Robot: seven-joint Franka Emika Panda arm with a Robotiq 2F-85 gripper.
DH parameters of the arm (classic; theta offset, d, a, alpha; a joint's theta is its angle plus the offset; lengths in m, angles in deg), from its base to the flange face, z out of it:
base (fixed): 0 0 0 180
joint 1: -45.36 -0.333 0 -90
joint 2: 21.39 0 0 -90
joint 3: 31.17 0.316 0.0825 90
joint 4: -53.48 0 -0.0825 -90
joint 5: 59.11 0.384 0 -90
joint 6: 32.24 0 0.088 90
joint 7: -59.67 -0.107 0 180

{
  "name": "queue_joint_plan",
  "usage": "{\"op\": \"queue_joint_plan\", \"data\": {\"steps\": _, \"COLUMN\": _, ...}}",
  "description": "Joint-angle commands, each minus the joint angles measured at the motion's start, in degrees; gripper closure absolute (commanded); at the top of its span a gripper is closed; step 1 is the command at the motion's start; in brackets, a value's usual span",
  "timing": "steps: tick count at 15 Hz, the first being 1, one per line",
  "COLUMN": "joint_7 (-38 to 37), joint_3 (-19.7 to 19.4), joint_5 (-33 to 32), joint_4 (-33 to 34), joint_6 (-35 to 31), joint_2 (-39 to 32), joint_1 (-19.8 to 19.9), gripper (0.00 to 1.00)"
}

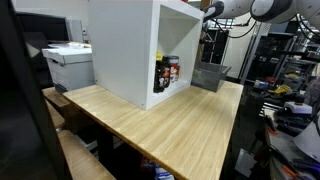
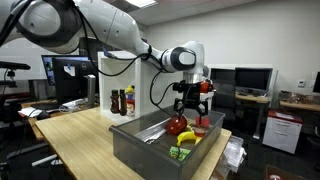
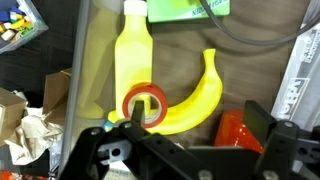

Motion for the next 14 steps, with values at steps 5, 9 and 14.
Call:
{"op": "queue_joint_plan", "data": {"steps": 5, "joint_7": 1.3, "joint_3": 1.7, "joint_5": 1.3, "joint_4": 0.7, "joint_6": -0.7, "joint_2": -1.7, "joint_1": 1.5, "gripper": 0.0}}
{"op": "queue_joint_plan", "data": {"steps": 9, "joint_7": 1.2, "joint_3": 1.9, "joint_5": 1.1, "joint_4": 0.8, "joint_6": -0.8, "joint_2": -2.3, "joint_1": 1.6, "gripper": 0.0}}
{"op": "queue_joint_plan", "data": {"steps": 14, "joint_7": 1.3, "joint_3": 1.9, "joint_5": 0.8, "joint_4": 1.1, "joint_6": -0.8, "joint_2": -2.7, "joint_1": 1.5, "gripper": 0.0}}
